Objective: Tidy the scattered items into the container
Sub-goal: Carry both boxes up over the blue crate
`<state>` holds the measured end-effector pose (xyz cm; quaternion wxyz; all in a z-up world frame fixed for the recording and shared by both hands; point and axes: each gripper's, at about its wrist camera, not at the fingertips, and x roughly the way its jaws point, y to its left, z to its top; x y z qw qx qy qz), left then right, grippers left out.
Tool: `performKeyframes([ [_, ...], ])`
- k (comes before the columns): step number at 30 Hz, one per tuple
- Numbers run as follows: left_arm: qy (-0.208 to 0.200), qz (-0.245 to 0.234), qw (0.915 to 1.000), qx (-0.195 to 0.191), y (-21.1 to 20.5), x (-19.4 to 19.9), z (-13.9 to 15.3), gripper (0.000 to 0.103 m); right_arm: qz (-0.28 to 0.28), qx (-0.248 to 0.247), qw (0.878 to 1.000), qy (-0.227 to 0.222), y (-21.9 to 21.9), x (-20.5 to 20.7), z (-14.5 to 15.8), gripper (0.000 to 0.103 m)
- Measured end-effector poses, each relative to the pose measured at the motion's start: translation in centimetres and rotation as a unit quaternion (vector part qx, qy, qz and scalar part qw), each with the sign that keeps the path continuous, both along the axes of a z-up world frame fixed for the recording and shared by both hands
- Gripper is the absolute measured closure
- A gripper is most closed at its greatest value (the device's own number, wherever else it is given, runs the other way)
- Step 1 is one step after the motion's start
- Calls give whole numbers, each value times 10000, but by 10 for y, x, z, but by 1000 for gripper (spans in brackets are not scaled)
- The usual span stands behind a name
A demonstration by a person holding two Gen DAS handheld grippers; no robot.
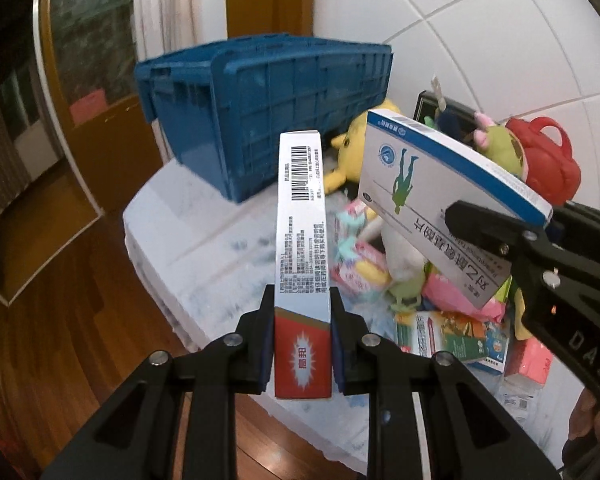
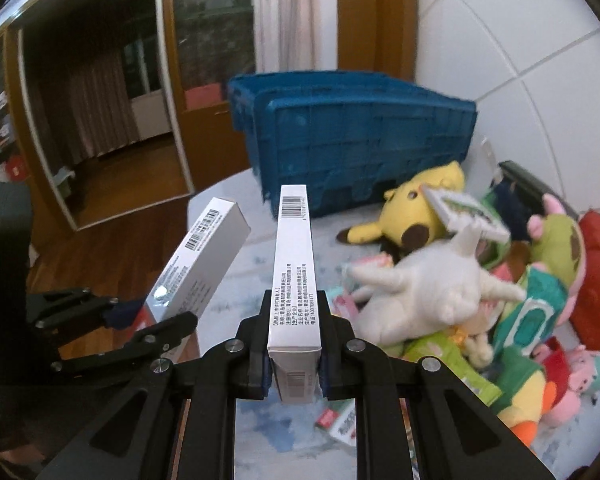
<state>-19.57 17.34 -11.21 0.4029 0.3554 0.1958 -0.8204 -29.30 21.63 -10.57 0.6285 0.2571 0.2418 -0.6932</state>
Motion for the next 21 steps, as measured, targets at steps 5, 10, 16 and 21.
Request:
performKeyframes([
  [5,93,-182,9998,-30,-22,-8,13,80,-238,-62,9997,89,-14,4,15,86],
  [10,126,-212,9996,-140,-48,-23,23,80,-326,-177,9992,137,-38,-9,25,86],
  [16,218,-303,9985,-397,-83,-35,48,80,-426,-371,9983,156,-72,-26,47,86],
  [21,365,-432,9969,-538,-124,-37,70,80,-531,-454,9974,175,-105,-26,61,86],
])
